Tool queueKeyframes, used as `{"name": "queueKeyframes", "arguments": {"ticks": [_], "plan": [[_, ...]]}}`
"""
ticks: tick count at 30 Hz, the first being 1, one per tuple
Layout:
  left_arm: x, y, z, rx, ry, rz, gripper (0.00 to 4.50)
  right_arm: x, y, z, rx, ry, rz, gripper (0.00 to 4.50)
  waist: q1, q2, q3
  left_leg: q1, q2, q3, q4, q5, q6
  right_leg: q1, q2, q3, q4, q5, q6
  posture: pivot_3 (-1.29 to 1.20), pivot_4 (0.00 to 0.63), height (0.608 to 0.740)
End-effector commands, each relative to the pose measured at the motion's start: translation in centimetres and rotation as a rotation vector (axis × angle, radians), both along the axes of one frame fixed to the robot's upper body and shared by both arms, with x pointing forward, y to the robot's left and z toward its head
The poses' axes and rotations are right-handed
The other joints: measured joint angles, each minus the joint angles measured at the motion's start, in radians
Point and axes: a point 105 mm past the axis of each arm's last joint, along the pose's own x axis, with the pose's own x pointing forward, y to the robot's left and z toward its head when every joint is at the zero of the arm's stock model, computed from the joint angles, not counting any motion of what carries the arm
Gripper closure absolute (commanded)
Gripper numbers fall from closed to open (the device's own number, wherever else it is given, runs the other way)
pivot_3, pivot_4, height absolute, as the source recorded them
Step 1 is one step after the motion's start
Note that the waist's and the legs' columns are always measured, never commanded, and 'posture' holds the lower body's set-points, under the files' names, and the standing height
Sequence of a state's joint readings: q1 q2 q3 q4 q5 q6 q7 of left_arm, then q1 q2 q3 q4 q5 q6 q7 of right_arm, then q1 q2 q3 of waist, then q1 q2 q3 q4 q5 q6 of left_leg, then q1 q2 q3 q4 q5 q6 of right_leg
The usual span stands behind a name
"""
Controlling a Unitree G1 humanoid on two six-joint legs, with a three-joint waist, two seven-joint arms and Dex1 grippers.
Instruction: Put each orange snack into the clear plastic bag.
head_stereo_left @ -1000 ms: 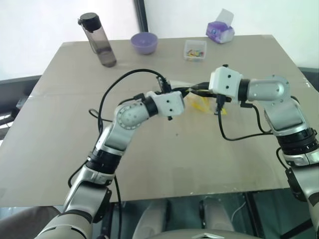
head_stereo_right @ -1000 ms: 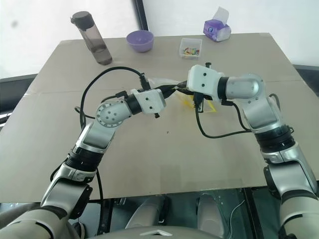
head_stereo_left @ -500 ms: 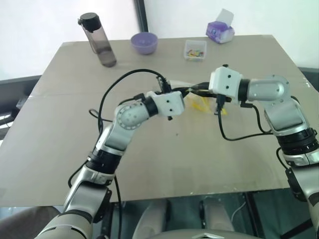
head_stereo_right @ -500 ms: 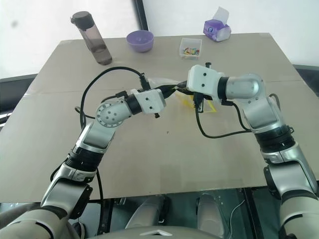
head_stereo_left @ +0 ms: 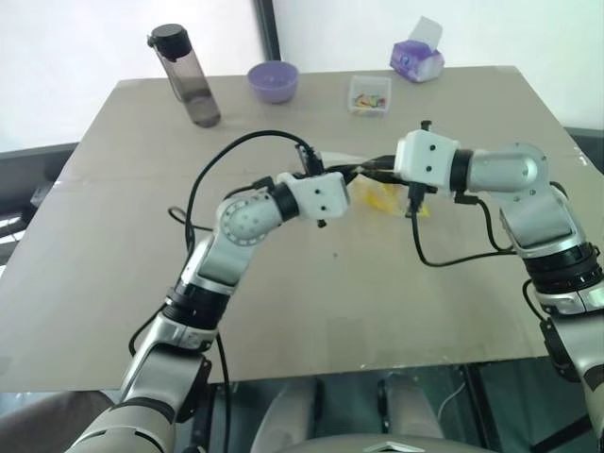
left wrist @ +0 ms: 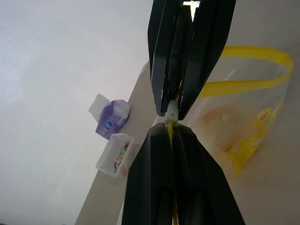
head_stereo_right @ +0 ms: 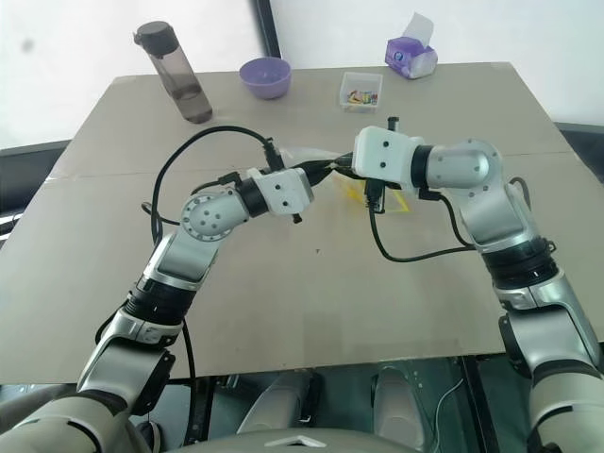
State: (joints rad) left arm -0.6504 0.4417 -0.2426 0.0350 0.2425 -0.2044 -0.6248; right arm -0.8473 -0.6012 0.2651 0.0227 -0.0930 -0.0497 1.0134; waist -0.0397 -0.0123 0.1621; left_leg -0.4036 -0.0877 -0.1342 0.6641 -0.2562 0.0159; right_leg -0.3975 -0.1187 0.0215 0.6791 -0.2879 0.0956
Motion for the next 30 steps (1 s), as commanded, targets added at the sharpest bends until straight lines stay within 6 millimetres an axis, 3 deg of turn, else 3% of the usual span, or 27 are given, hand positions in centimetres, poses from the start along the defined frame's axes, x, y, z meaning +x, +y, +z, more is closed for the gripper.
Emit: {"name": "queueKeyframes", "arguments": {"ticks": [1, 18, 21, 30], "plan": [[-0.46, -0.68, 0.89, -0.017, -0.038, -0.032, 4.50, -1.11, 1.09, 2.25, 0.038, -0.088, 0.076, 4.44, 0.000, 0.000, 0.000, 0.000, 0.000, 0.000, 0.000, 0.000, 0.000, 0.000, 0.000, 0.000, 0.000, 0.000, 0.000, 0.00, 0.150, 0.740], [-0.53, -0.85, 0.79, -0.016, -0.037, -0.037, 4.50, -1.25, 1.23, 1.98, 0.024, -0.090, 0.087, 4.44, 0.000, 0.000, 0.000, 0.000, 0.000, 0.000, 0.000, 0.000, 0.000, 0.000, 0.000, 0.000, 0.000, 0.000, 0.000, 0.00, 0.150, 0.740], [-0.55, -0.86, 0.77, -0.016, -0.036, -0.038, 4.50, -1.18, 1.20, 2.06, 0.024, -0.101, 0.086, 3.51, -0.001, 0.000, 0.000, 0.000, 0.000, 0.000, 0.000, 0.000, 0.000, 0.000, 0.000, 0.000, 0.000, 0.000, 0.000, 0.00, 0.150, 0.740], [-0.58, -0.90, 0.79, -0.015, -0.037, -0.041, 4.50, -1.12, 1.22, 2.13, 0.030, -0.106, 0.089, 3.51, 0.000, 0.000, 0.000, 0.000, 0.000, 0.000, 0.000, 0.000, 0.000, 0.000, 0.000, 0.000, 0.000, 0.000, 0.000, 0.00, 0.150, 0.740]]}}
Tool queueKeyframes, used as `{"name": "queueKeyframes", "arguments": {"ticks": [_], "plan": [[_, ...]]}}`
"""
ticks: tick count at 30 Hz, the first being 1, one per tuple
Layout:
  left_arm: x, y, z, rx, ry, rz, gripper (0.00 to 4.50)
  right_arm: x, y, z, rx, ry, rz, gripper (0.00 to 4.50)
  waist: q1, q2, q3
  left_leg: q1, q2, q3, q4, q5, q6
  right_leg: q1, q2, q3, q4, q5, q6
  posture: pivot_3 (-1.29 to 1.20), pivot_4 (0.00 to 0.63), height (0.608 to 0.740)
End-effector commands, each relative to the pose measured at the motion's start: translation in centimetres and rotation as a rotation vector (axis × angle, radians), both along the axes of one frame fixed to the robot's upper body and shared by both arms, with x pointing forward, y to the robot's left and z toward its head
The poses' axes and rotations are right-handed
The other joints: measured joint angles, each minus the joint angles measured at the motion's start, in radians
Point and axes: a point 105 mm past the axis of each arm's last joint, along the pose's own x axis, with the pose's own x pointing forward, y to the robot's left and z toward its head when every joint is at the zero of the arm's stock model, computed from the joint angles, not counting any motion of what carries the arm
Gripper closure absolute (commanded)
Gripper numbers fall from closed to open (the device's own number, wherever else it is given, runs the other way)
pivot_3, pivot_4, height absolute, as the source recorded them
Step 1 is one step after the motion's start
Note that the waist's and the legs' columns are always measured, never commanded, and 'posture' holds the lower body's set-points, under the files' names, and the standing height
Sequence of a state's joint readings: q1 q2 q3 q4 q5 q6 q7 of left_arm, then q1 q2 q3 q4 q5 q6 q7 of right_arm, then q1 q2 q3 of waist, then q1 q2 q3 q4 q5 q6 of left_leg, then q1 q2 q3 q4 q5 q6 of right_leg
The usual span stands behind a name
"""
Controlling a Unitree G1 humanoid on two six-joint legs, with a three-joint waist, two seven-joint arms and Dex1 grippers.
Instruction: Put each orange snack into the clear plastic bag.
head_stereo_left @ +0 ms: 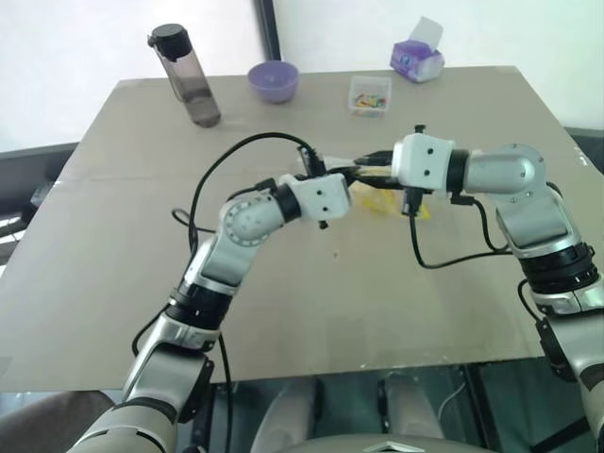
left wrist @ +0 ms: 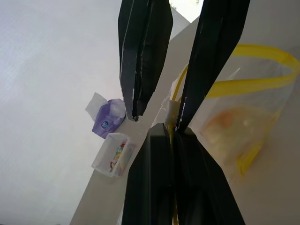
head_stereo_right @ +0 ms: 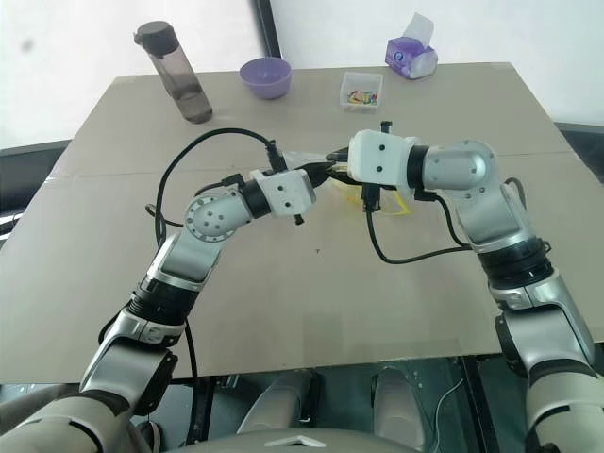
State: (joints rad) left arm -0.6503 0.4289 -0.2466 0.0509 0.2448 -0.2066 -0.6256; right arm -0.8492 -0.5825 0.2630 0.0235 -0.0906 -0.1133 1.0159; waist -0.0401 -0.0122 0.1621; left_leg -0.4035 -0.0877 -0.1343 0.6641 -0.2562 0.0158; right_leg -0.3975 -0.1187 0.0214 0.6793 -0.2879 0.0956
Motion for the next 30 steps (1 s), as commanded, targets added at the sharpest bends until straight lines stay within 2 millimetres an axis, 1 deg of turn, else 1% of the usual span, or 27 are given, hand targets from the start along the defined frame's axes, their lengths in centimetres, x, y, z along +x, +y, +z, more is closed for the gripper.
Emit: {"name": "queueKeyframes", "arguments": {"ticks": [1, 4, 8, 15, 30], "plan": [[-0.7, -0.7, 1.2, -0.012, -0.052, -0.038, 4.50, -0.5, 0.5, 1.8, 0.025, -0.063, 0.031, 3.51, 0.000, 0.000, 0.000, 0.000, 0.000, 0.000, 0.000, 0.000, 0.000, 0.000, 0.000, 0.000, 0.000, 0.000, 0.000, 0.00, 0.150, 0.740], [-0.7, -0.7, 1.2, -0.013, -0.054, -0.038, 4.50, -0.5, 0.4, 1.6, 0.021, -0.057, 0.029, 3.51, 0.000, 0.000, 0.000, 0.000, 0.000, 0.000, 0.000, 0.000, 0.000, 0.000, 0.000, 0.000, 0.000, 0.000, 0.000, 0.00, 0.150, 0.740], [-0.7, -0.6, 1.2, -0.012, -0.054, -0.037, 4.50, 0.1, -0.3, 0.9, -0.029, -0.071, 0.000, 3.51, 0.000, 0.000, 0.000, 0.000, 0.000, 0.000, 0.000, 0.000, 0.000, 0.000, 0.000, 0.000, 0.000, 0.000, 0.000, 0.00, 0.150, 0.740], [-0.7, -0.6, 1.2, -0.009, -0.056, -0.037, 4.50, 0.5, -0.9, 0.5, -0.067, -0.081, -0.014, 3.51, 0.000, 0.000, 0.000, 0.000, 0.000, 0.000, 0.000, 0.000, 0.000, 0.000, 0.000, 0.000, 0.000, 0.000, 0.000, 0.00, 0.150, 0.740], [-0.7, -0.6, 1.1, 0.000, -0.056, -0.037, 4.50, 0.1, -0.5, 1.5, -0.049, -0.125, 0.019, 3.51, 0.000, 0.000, 0.000, 0.000, 0.000, 0.000, 0.000, 0.000, 0.000, 0.000, 0.000, 0.000, 0.000, 0.000, 0.000, 0.00, 0.150, 0.740]]}}
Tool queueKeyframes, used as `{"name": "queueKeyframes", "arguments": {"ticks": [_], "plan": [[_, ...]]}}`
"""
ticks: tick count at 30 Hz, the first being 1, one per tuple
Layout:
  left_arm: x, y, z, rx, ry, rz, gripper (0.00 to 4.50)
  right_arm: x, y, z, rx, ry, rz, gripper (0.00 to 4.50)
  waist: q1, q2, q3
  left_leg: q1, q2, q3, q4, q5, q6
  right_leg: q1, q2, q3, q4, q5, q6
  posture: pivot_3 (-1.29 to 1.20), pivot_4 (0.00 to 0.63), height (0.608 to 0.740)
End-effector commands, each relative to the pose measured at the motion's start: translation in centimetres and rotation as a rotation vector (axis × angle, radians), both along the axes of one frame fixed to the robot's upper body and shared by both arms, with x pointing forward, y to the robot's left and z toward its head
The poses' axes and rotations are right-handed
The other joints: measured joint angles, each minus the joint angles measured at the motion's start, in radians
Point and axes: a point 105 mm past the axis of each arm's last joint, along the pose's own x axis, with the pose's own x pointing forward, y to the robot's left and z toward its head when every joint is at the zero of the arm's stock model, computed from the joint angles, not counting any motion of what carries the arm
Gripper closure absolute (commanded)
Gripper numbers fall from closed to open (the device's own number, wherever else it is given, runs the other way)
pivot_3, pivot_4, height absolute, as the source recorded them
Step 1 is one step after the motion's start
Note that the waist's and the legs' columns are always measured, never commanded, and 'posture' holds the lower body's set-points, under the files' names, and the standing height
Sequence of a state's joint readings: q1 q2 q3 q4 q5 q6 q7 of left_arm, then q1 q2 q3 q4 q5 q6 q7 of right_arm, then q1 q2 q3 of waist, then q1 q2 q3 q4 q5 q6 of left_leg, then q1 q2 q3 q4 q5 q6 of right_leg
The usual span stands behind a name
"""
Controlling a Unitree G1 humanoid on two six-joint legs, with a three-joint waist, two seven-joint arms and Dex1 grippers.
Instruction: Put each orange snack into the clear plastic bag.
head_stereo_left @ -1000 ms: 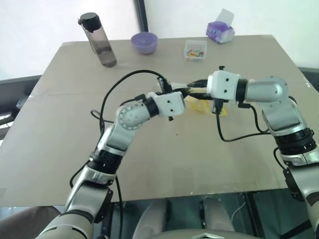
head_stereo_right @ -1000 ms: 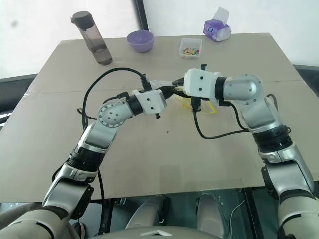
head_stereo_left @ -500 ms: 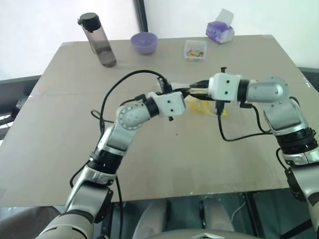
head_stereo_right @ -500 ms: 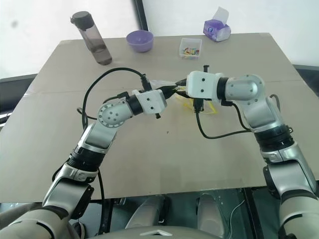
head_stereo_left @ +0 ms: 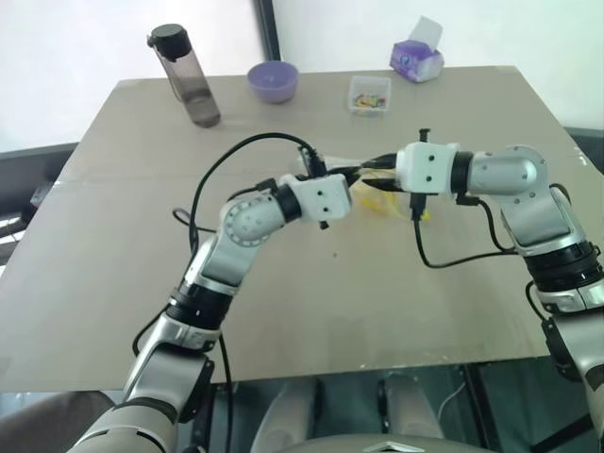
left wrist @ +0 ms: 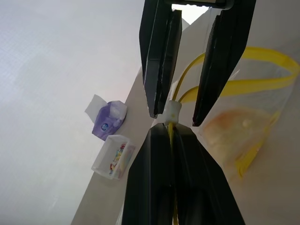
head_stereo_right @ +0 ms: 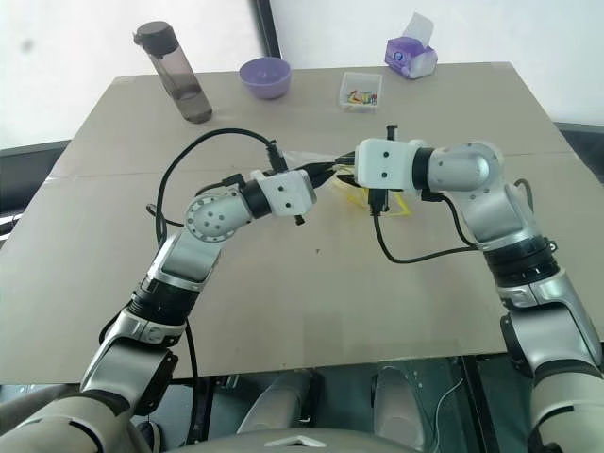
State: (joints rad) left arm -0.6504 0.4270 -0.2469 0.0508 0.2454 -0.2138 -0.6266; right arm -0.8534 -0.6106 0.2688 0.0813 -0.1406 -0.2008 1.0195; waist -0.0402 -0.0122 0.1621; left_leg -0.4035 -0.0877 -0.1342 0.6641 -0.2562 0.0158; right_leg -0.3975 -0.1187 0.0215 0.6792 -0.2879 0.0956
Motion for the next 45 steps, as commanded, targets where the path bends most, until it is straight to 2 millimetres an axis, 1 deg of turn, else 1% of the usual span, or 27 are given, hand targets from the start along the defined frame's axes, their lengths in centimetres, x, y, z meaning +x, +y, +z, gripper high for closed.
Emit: {"name": "queueKeyframes", "arguments": {"ticks": [1, 7, 11, 26, 35, 36, 37, 45], "plan": [[-0.60, -0.54, 1.03, 0.001, -0.052, -0.032, 4.50, -0.53, 0.51, 2.31, 0.017, -0.086, 0.048, 3.51, 0.000, 0.000, 0.000, 0.000, 0.000, 0.000, 0.000, 0.000, 0.000, 0.000, 0.000, 0.000, 0.000, 0.000, 0.000, 0.00, 0.150, 0.740], [-0.61, -0.57, 1.03, 0.006, -0.055, -0.035, 4.50, -0.63, 0.48, 2.74, -0.022, -0.104, 0.103, 3.51, 0.000, 0.000, 0.000, 0.000, 0.000, 0.000, 0.000, 0.000, 0.000, 0.000, 0.000, 0.000, 0.000, 0.000, 0.000, 0.00, 0.150, 0.740], [-0.59, -0.51, 1.06, 0.005, -0.058, -0.031, 4.50, -0.66, 0.47, 2.29, -0.036, -0.080, 0.117, 3.51, 0.000, 0.000, 0.000, 0.000, 0.000, 0.000, 0.000, 0.000, 0.000, 0.000, 0.000, 0.000, 0.000, 0.000, 0.000, 0.00, 0.150, 0.740], [-0.65, -0.61, 1.09, 0.006, -0.062, -0.036, 4.50, 0.03, -0.10, 1.82, -0.052, -0.075, 0.088, 3.51, 0.000, 0.000, 0.000, 0.000, 0.000, 0.000, 0.000, 0.000, 0.000, 0.000, 0.000, 0.000, 0.000, 0.000, 0.000, 0.00, 0.150, 0.740], [-0.65, -0.58, 1.03, 0.011, -0.062, -0.038, 4.50, -0.16, 0.19, 1.93, -0.045, -0.078, 0.101, 3.51, 0.000, 0.000, 0.000, 0.000, 0.000, 0.000, 0.000, 0.000, 0.000, 0.000, 0.000, 0.000, 0.000, 0.000, 0.000, 0.00, 0.150, 0.740], [-0.65, -0.59, 1.06, 0.010, -0.063, -0.038, 4.50, -0.16, 0.16, 1.91, -0.045, -0.078, 0.100, 4.01, 0.000, 0.000, 0.000, 0.000, 0.000, 0.000, 0.000, 0.000, 0.000, 0.000, 0.000, 0.000, 0.000, 0.000, 0.000, 0.00, 0.150, 0.740], [-0.63, -0.60, 1.08, 0.010, -0.064, -0.038, 4.50, -0.16, 0.16, 1.94, -0.044, -0.080, 0.099, 4.21, 0.000, 0.000, 0.000, 0.000, 0.000, 0.000, 0.000, 0.000, 0.000, 0.000, 0.000, 0.000, 0.000, 0.000, 0.000, 0.00, 0.150, 0.740], [-0.39, -0.37, 0.95, 0.001, -0.052, -0.025, 4.50, -0.08, 0.01, 1.96, -0.043, -0.084, 0.091, 4.21, 0.000, 0.000, 0.000, 0.000, 0.000, 0.000, 0.000, 0.000, 0.000, 0.000, 0.000, 0.000, 0.000, 0.000, 0.000, 0.00, 0.150, 0.740]]}}
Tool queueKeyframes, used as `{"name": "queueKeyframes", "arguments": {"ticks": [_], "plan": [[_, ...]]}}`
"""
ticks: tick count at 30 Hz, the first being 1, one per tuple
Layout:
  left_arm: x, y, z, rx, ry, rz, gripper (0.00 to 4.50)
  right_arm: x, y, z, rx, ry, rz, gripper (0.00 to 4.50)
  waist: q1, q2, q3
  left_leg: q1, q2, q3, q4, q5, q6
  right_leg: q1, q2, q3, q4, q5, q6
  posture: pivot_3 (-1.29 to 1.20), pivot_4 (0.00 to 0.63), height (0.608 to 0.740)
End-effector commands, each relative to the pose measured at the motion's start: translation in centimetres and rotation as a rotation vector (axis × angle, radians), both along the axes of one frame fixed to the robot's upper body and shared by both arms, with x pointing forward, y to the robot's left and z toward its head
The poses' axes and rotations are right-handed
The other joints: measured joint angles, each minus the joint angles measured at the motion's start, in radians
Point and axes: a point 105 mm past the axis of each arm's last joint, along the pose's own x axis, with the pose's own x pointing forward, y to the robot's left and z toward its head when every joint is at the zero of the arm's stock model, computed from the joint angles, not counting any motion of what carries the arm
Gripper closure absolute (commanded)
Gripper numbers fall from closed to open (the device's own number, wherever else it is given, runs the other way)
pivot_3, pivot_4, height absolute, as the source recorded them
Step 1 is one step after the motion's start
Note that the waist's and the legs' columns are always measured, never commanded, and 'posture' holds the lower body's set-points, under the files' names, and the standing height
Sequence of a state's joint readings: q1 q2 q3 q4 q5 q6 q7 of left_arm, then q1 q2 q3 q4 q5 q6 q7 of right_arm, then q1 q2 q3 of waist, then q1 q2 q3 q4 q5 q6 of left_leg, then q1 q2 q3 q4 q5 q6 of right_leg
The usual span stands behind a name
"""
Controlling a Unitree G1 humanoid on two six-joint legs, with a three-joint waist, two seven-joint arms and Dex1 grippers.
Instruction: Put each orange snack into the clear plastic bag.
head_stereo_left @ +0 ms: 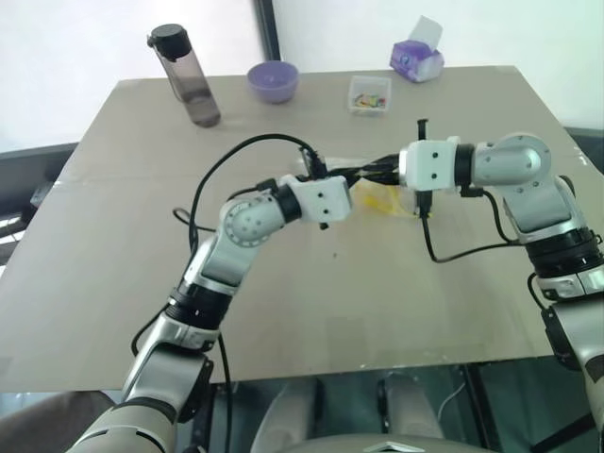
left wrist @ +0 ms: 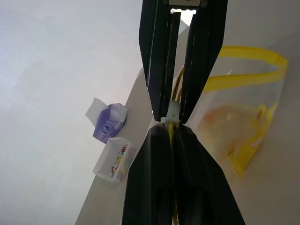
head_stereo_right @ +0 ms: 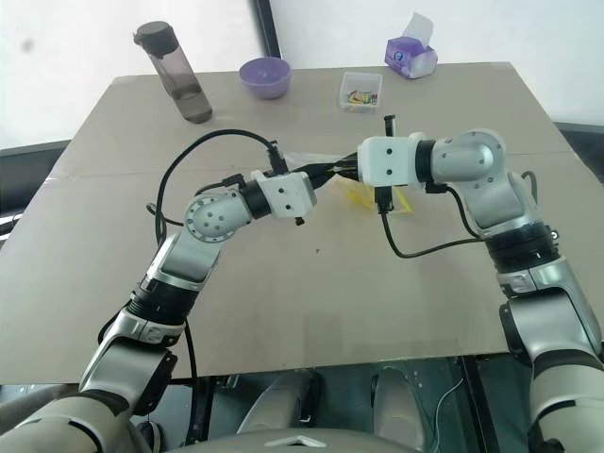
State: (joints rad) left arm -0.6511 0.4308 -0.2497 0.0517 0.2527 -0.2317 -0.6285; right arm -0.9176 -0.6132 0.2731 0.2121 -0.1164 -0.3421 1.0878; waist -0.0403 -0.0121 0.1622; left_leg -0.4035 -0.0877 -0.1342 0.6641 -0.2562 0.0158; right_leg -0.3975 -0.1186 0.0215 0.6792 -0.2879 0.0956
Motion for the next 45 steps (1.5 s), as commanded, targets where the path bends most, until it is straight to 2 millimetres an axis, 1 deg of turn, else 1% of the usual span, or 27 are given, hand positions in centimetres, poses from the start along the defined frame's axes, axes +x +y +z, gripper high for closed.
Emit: {"name": "queueKeyframes", "arguments": {"ticks": [1, 4, 11, 16, 20, 30, 33, 36, 40, 41, 42, 44, 45], "plan": [[-0.1, -0.1, 0.8, -0.009, -0.035, -0.008, 4.50, -0.5, 0.3, 1.7, 0.011, -0.069, 0.023, 4.21, 0.000, 0.000, 0.000, 0.000, 0.000, 0.000, 0.000, 0.000, 0.000, 0.000, 0.000, 0.000, 0.000, 0.000, 0.000, 0.00, 0.150, 0.740], [0.1, 0.3, 0.6, -0.004, -0.029, 0.011, 4.50, -0.5, 0.2, 1.7, 0.014, -0.069, 0.021, 4.21, 0.000, 0.000, 0.000, 0.000, 0.000, 0.000, 0.000, 0.000, 0.000, 0.000, 0.000, 0.000, 0.000, 0.000, 0.000, 0.00, 0.150, 0.740], [0.2, 0.7, 0.6, -0.002, -0.029, 0.023, 4.50, -0.5, 0.2, 1.7, 0.019, -0.067, 0.019, 4.21, 0.000, 0.000, 0.000, 0.000, 0.000, 0.000, 0.000, 0.000, 0.000, 0.000, 0.000, 0.000, 0.000, 0.000, 0.000, 0.00, 0.150, 0.740], [0.9, 2.2, 0.1, 0.019, -0.020, 0.076, 4.50, -0.3, -0.3, 1.8, 0.017, -0.070, -0.008, 4.21, 0.000, 0.000, 0.000, 0.000, 0.000, 0.000, 0.000, 0.000, 0.000, 0.000, 0.000, 0.000, 0.000, 0.000, 0.000, 0.00, 0.150, 0.740], [1.7, 3.9, -0.4, 0.040, -0.014, 0.125, 4.50, 0.1, -1.1, 1.9, 0.016, -0.074, -0.042, 4.21, 0.000, 0.000, 0.000, 0.000, 0.000, 0.000, 0.000, 0.000, 0.000, 0.000, 0.000, 0.000, 0.000, 0.000, 0.000, 0.00, 0.150, 0.740], [2.4, 6.0, -0.9, 0.059, -0.009, 0.182, 4.50, 0.3, -1.8, 1.9, 0.015, -0.076, -0.070, 4.21, 0.000, 0.000, 0.000, 0.000, 0.000, 0.000, 0.000, 0.000, 0.000, 0.000, 0.000, 0.000, 0.000, 0.000, 0.000, 0.00, 0.150, 0.740], [2.4, 6.1, -0.9, 0.056, -0.010, 0.183, 4.50, 0.3, -1.8, 1.9, 0.016, -0.075, -0.073, 4.21, -0.001, 0.000, 0.000, 0.000, 0.000, 0.000, 0.000, 0.000, 0.000, 0.000, 0.000, 0.000, 0.000, 0.000, 0.000, 0.00, 0.150, 0.740], [2.2, 5.7, -0.8, 0.049, -0.015, 0.168, 4.50, 0.1, -1.4, 1.8, 0.028, -0.062, -0.060, 4.21, -0.001, 0.000, 0.000, 0.000, 0.000, 0.000, 0.000, 0.000, 0.000, 0.000, 0.000, 0.000, 0.000, 0.000, 0.000, 0.00, 0.150, 0.740], [1.7, 4.7, 0.0, 0.014, -0.036, 0.126, 4.50, -0.4, -0.6, 1.6, 0.040, -0.035, -0.031, 4.21, -0.001, 0.000, 0.000, 0.000, 0.000, 0.000, 0.000, 0.000, 0.000, 0.000, 0.000, 0.000, 0.000, 0.000, 0.000, 0.00, 0.150, 0.740], [1.6, 4.6, 0.1, 0.009, -0.040, 0.119, 4.50, -0.4, -0.5, 1.6, 0.040, -0.033, -0.030, 3.67, 0.000, 0.000, 0.000, 0.000, 0.000, 0.000, 0.000, 0.000, 0.000, 0.000, 0.000, 0.000, 0.000, 0.000, 0.000, 0.00, 0.150, 0.740], [1.4, 4.3, 0.2, 0.014, -0.052, 0.107, 4.50, -0.4, -0.4, 1.7, 0.043, -0.038, -0.026, 3.40, 0.000, 0.000, 0.000, 0.000, 0.000, 0.000, 0.000, 0.000, 0.000, 0.000, 0.000, 0.000, 0.000, 0.000, 0.000, 0.00, 0.150, 0.740], [0.8, 3.5, 0.5, 0.030, -0.082, 0.067, 4.50, -0.5, -0.1, 2.0, 0.058, -0.045, -0.015, 2.31, 0.000, 0.000, 0.000, 0.000, 0.000, 0.000, 0.000, 0.000, 0.000, 0.000, 0.000, 0.000, 0.000, 0.000, 0.000, 0.00, 0.150, 0.740], [0.6, 3.2, 0.7, 0.033, -0.092, 0.053, 4.50, -0.5, 0.1, 2.0, 0.061, -0.042, -0.009, 1.90, -0.001, 0.000, 0.000, 0.000, 0.000, 0.000, 0.000, 0.000, 0.000, 0.000, 0.000, 0.000, 0.000, 0.000, 0.000, 0.00, 0.150, 0.740]]}}
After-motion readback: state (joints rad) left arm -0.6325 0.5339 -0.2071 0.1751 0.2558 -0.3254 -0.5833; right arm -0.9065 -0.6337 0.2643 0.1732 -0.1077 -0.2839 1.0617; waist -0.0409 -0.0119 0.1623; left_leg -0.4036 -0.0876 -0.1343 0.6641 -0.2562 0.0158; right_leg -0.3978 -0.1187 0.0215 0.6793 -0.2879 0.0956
